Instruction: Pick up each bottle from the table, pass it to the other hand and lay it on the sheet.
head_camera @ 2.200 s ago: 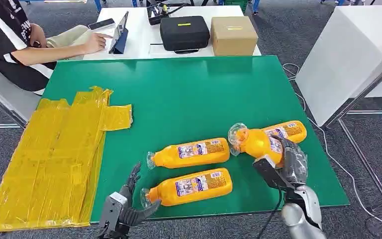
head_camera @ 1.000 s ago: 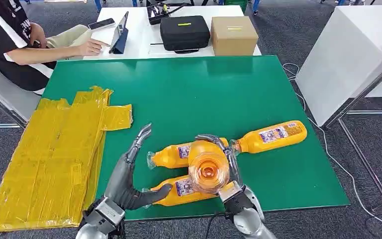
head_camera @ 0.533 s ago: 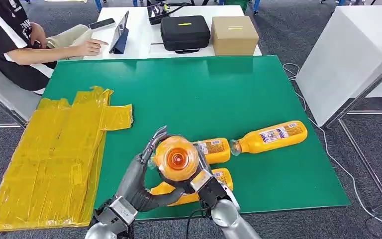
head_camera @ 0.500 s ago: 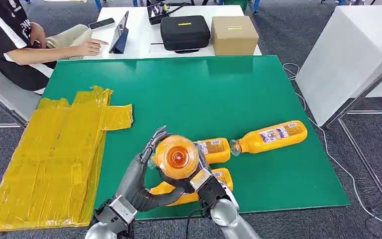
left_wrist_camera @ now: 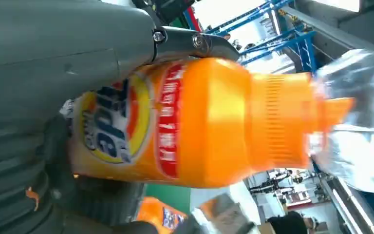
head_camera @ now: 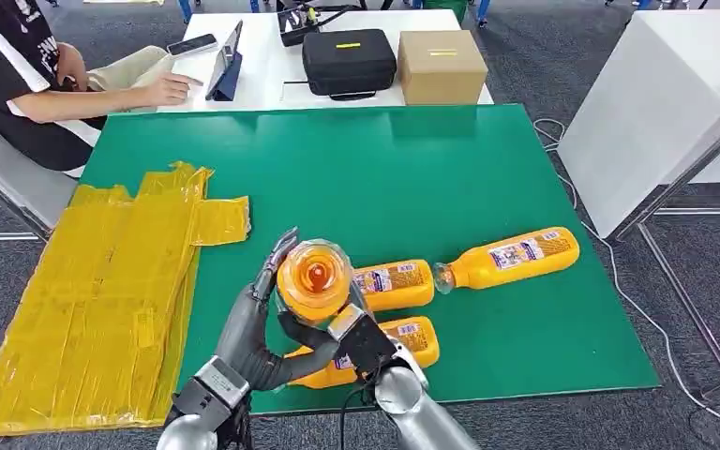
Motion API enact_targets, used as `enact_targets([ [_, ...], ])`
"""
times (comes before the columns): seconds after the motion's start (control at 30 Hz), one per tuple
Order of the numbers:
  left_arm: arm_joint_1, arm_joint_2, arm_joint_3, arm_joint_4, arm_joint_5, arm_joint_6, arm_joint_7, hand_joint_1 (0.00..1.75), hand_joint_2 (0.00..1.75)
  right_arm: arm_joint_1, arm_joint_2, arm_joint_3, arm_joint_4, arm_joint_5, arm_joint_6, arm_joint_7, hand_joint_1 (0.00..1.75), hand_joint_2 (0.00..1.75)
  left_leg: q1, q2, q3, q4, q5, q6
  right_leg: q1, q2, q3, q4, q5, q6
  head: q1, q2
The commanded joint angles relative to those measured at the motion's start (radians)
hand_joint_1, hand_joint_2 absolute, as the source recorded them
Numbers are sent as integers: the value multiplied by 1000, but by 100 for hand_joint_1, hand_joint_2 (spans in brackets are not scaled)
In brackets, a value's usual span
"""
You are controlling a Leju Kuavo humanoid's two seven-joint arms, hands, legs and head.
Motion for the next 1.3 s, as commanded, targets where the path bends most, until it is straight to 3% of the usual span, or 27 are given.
enact_targets([
  [0.03, -65, 4, 3, 43, 65, -34, 22, 0, 175, -164, 46, 114, 385, 64, -73, 23, 175, 175, 0, 2, 3, -1, -1, -3, 0, 2, 2, -1, 0, -1, 0, 0],
  [0.23, -72, 3, 7, 41, 81, -46, 24, 0, 175, -160, 41, 117, 362, 69, -63, 20, 175, 175, 1, -1, 1, 0, 0, -2, 0, -1, 1, -1, 0, 0, 0, 0],
  [0.43, -98, 6, 2, 53, 105, -58, 29, 0, 175, -138, 7, 128, 250, 51, 57, -5, 175, 175, 1, -3, 1, 0, 0, -3, 1, -3, 1, -1, -1, -1, 0, 0],
  [0.83, -104, -1, -5, 52, 120, -61, 23, 0, 175, -130, 10, 149, 233, 56, 81, -29, 175, 175, 1, -2, 0, 0, 0, -2, 0, -2, 0, -1, 0, 0, 0, 0],
  [1.07, -63, 26, 10, -86, 100, -26, -9, 0, 175, -85, -15, 142, 188, 59, 2, -74, 175, 175, 1, -2, 1, 0, -1, -2, 1, -2, 1, -1, -1, -1, 0, 0],
  [1.3, -35, 33, 42, -118, 90, -22, -9, 0, 175, -3, -67, 110, -55, 51, -63, -58, 175, 175, 1, -3, 0, 0, 0, -2, 0, -3, 0, -1, -1, 0, 0, 0],
])
